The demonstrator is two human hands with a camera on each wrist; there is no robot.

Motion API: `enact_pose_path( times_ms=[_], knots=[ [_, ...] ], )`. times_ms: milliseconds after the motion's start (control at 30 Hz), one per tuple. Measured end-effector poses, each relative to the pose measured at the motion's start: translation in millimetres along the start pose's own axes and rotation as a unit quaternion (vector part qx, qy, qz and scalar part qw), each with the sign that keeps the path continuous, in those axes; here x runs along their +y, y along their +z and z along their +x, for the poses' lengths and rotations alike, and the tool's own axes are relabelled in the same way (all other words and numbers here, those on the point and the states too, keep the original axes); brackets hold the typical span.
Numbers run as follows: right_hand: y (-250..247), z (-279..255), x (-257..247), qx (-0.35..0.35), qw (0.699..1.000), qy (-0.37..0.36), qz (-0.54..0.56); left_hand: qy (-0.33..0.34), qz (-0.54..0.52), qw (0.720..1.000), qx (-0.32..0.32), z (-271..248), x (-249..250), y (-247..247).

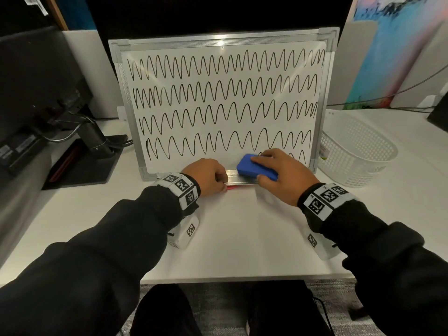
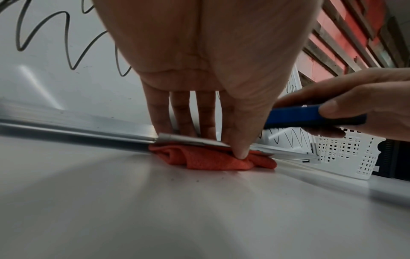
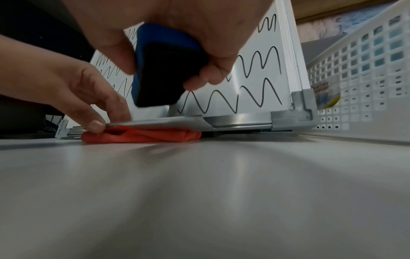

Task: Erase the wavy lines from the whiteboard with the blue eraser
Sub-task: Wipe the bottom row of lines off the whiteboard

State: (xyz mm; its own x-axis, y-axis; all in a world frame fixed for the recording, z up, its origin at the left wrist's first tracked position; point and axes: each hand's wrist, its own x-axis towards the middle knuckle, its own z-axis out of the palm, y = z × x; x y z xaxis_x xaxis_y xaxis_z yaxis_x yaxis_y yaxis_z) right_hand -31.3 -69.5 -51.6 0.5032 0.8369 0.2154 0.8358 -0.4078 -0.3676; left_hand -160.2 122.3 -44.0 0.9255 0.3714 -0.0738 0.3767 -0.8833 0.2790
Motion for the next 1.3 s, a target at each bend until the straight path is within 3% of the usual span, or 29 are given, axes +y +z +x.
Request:
enact_pose_path(
  times_ms=[167, 333, 467, 567, 733, 867, 1000, 1167, 1300],
  knots=[
    [0.4, -1.3, 3.3, -0.022, 1.000, 0.016, -0.012, -0.008, 0.005, 1.000, -0.001, 1.0, 3.0, 0.1],
    [-3.9, -2.9, 7.6, 0.048, 0.998, 0.031, 0.015, 0.001, 0.033, 0.999, 0.007, 4.1, 11.4, 2.7],
    [-2.6, -5.9, 8.1, 0.002, 0.999, 0.035, -0.002, 0.027, 0.040, 0.999, 0.003, 8.5, 18.8, 6.1],
    [-7.6, -6.4, 12.5, 0.060, 0.997, 0.044, 0.035, 0.024, 0.032, 0.999, 0.005, 10.7, 18.1, 6.9],
    [-3.6, -8.5, 13.0, -0.010, 0.999, 0.042, 0.010, 0.021, 0.037, 0.999, 0.002, 13.2, 18.1, 6.6],
    [-6.9, -9.5, 13.1, 0.056, 0.997, 0.040, 0.029, 0.026, 0.036, 0.999, 0.008, 11.8, 18.5, 8.1],
    [-1.7, -8.6, 11.9, -0.019, 0.999, 0.032, 0.012, 0.032, 0.047, 0.998, 0.015, 10.3, 20.1, 6.8],
    [-5.0, -6.9, 13.6, 0.055, 0.997, 0.030, 0.040, 0.035, 0.042, 0.998, 0.021, 9.8, 18.2, 7.1],
    [-4.0, -7.4, 14.8, 0.041, 0.998, 0.038, 0.024, 0.037, 0.043, 0.998, 0.021, 10.3, 16.9, 9.0]
  ],
)
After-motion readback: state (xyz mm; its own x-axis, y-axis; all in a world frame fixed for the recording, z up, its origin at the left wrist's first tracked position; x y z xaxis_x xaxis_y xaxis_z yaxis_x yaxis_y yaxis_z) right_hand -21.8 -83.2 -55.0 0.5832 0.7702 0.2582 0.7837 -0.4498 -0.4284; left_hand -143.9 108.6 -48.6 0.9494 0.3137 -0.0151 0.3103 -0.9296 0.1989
